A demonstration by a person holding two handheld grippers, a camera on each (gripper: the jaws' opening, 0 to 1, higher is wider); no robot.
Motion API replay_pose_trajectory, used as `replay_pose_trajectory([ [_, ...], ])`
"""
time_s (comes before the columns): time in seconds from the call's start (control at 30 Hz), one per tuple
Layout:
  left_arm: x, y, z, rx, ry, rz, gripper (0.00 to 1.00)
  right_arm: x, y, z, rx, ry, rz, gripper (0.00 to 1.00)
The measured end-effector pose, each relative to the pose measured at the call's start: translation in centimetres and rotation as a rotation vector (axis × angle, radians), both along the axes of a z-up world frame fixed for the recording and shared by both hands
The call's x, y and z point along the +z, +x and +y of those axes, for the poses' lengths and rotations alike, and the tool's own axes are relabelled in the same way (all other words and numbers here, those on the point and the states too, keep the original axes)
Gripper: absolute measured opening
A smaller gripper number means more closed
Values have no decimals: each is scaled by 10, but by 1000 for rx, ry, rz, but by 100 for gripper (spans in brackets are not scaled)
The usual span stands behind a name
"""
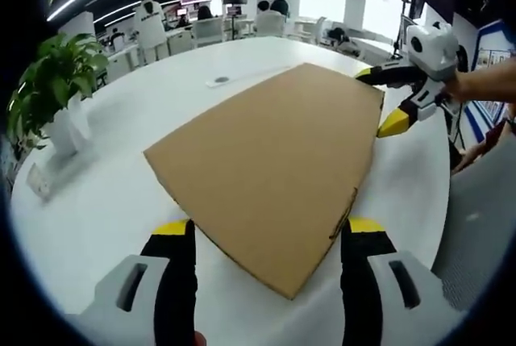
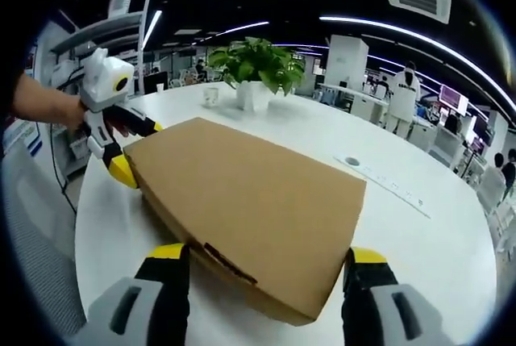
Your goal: Operate the shoe box by opening the lid, removing the specified soft item, and placing it in the target area until the item is outside and the box remains undamaged.
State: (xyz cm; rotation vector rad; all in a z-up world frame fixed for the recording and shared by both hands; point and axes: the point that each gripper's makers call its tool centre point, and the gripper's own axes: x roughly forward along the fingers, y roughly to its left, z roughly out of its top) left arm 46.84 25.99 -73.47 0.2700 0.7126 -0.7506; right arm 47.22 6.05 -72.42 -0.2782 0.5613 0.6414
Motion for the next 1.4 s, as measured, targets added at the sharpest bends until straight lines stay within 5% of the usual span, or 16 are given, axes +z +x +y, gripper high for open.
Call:
replay_pose_trajectory([
  [1.4,0,10,78,-144,117,48,72,-1,-12,84,-147,-11,-1,76],
])
